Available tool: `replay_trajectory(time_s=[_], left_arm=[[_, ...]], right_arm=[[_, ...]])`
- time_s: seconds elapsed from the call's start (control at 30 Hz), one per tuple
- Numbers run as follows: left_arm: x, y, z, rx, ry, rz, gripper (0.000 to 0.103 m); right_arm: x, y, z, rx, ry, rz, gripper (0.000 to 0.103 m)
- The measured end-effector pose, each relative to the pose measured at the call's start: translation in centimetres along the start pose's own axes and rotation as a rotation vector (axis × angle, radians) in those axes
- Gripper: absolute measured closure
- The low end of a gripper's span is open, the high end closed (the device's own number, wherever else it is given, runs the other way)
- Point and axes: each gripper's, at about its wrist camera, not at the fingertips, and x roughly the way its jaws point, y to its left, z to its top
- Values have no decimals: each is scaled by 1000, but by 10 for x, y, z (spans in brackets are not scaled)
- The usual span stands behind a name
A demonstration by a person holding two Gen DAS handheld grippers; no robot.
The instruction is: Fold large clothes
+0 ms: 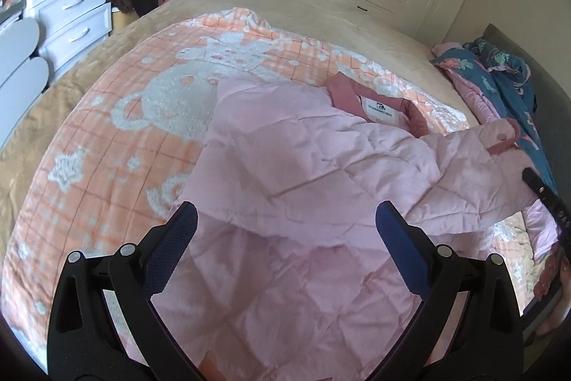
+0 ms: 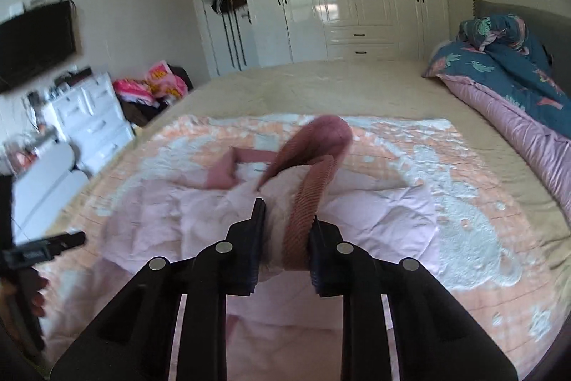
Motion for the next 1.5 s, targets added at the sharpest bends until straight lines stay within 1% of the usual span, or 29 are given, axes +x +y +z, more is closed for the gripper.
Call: replay_trajectory(time_s=[0.1, 0.33, 0.47, 0.5, 0.57, 0.6, 0.63, 0.67, 0.73, 0.8, 0.9, 0.97, 1.03, 1.1, 1.17, 1.27, 1.33, 1.43, 1.47, 1.5], left_arm=[[9, -9, 7, 10, 16, 3, 9], [30, -26, 17, 26, 52, 6, 9], [43, -35, 21, 34, 84, -3, 9], [48, -37, 22, 33, 99, -7, 9], [56, -41, 23, 32, 123, -11, 9], [62, -42, 22, 28, 140, -17, 9], [67, -42, 22, 26, 153, -18, 9], [70, -43, 21, 27, 161, -14, 9], [79, -45, 19, 43, 177, 6, 9], [88, -44, 16, 55, 196, 28, 9], [98, -41, 12, 63, 210, 49, 9], [104, -36, 11, 57, 220, 44, 9], [110, -31, 9, 47, 233, 33, 8], [114, -27, 8, 51, 240, 28, 8], [118, -26, 7, 64, 242, 26, 8], [123, -24, 5, 71, 247, 20, 8], [125, -22, 4, 73, 244, 16, 8], [127, -21, 3, 71, 237, 9, 8], [127, -21, 2, 72, 235, 10, 8], [127, -21, 1, 79, 233, 15, 8]], right_arm=[[18, -11, -10, 35, 46, -9, 83], [34, -28, -35, 92, 103, -14, 80], [33, -32, -40, 116, 125, -19, 72], [33, -33, -41, 121, 130, -24, 71], [28, -37, -41, 128, 126, -36, 61], [25, -38, -41, 131, 122, -39, 58], [21, -40, -40, 136, 114, -47, 52], [17, -41, -39, 139, 103, -52, 49], [11, -41, -37, 135, 94, -48, 48], [9, -36, -32, 114, 94, -34, 46], [9, -21, -26, 70, 98, -6, 40], [12, -7, -23, 29, 104, 15, 35], [18, 12, -19, -27, 117, 35, 33], [25, 29, -18, -79, 130, 55, 33], [36, 47, -18, -128, 155, 75, 30], [58, 65, -20, -181, 211, 90, 30], [72, 74, -24, -204, 247, 84, 30], [103, 80, -35, -230, 348, 49, 30], [117, 78, -43, -225, 390, 39, 27], [126, 75, -49, -207, 408, 40, 26]])
